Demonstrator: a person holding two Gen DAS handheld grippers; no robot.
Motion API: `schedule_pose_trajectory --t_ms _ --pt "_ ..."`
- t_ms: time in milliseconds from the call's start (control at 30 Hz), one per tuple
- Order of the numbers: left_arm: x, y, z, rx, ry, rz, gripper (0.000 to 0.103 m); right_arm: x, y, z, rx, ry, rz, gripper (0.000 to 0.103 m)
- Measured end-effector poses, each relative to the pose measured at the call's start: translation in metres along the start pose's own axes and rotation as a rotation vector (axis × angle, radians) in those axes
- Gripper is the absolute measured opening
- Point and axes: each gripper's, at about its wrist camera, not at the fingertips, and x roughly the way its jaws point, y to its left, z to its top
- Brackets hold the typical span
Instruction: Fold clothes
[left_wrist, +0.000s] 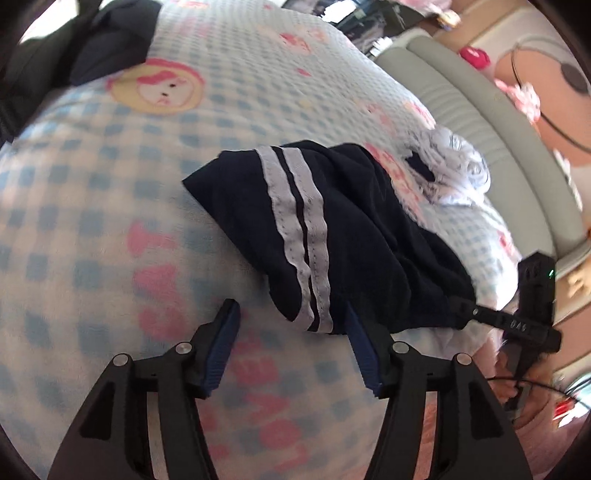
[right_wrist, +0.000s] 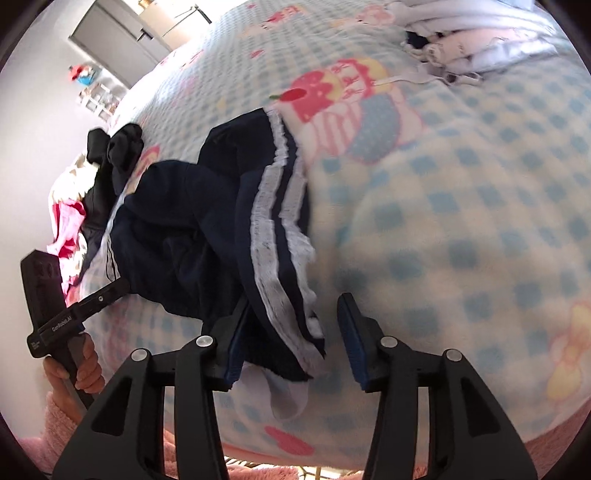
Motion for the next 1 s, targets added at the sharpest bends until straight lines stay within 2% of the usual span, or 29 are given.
schedule_pose_trajectory --t_ms 33,67,100,167,200,233,267,300,367,467,533,567,600,633,667,700,767,833,933,1000 --pt "0.002 -0.005 0.002 0.022 -0.001 0.004 0.054 0.0 0.005 0.0 -0.024 -0.001 0.005 0.045" --pt "0.001 -0.01 0.007 0.022 0.005 -0.033 0.029 0.001 0.011 0.001 -0.048 -0.001 0.011 0.028" --pt "0.0 -0.015 0.014 0.016 0.013 -0.081 0.016 0.001 0.016 0.001 -0.072 -0.002 0.016 0.008" --pt "-0.01 -0.021 0.032 -0.028 -0.018 -0.209 0.016 -0.021 0.025 0.003 -0.073 -0.073 0.161 0.008" --pt "-0.016 -0.024 0.041 -0.053 -0.038 -0.275 0.016 -0.029 0.025 0.005 -0.056 -0.106 0.179 0.008" --pt "-0.021 -0.029 0.049 -0.05 -0.073 -0.295 0.016 -0.037 0.025 0.008 -0.039 -0.139 0.195 0.008" --pt "-0.024 -0.033 0.055 -0.032 -0.108 -0.264 0.016 -0.045 0.024 0.011 -0.021 -0.172 0.211 0.008" --pt "-0.021 -0.034 0.06 -0.025 -0.122 -0.196 0.016 -0.046 0.023 0.014 -0.025 -0.2 0.137 0.008" --pt "-0.006 -0.026 0.066 -0.059 -0.07 -0.104 0.015 -0.035 0.014 0.017 -0.015 -0.181 -0.04 0.008" --pt "0.004 -0.009 0.054 -0.1 -0.019 -0.122 0.017 -0.021 -0.001 0.011 0.045 -0.124 -0.003 0.01" --pt "0.008 -0.003 0.043 -0.106 -0.006 -0.142 0.023 -0.011 -0.005 0.005 0.056 -0.077 0.018 0.024" --pt "0.013 -0.001 0.04 -0.113 -0.001 -0.135 0.029 -0.003 -0.006 0.004 0.051 -0.037 0.011 0.043" --pt "0.018 -0.001 0.04 -0.121 0.007 -0.127 0.029 0.007 -0.008 0.003 0.051 0.005 0.011 0.047" --pt "0.023 -0.002 0.04 -0.129 0.016 -0.12 0.026 0.017 -0.012 0.002 0.065 0.031 0.02 0.045" --pt "0.022 -0.005 0.042 -0.134 0.011 -0.125 0.02 0.02 -0.012 0.002 0.072 0.033 0.014 0.033" --pt "0.02 -0.008 0.045 -0.138 0.001 -0.133 0.009 0.017 -0.01 0.005 0.064 0.02 0.004 0.02" --pt "-0.002 -0.023 0.054 -0.136 -0.063 -0.215 0.009 -0.005 0.001 0.013 0.029 -0.061 0.051 0.007" --pt "-0.043 -0.042 0.066 -0.098 -0.164 -0.297 0.008 -0.039 0.014 0.024 0.008 -0.144 0.161 0.007" --pt "-0.104 -0.063 0.068 -0.043 -0.304 -0.342 0.009 -0.095 0.039 0.033 -0.046 -0.292 0.275 0.006" --pt "-0.136 -0.073 0.067 -0.017 -0.37 -0.352 0.008 -0.116 0.051 0.034 -0.057 -0.357 0.306 0.006"
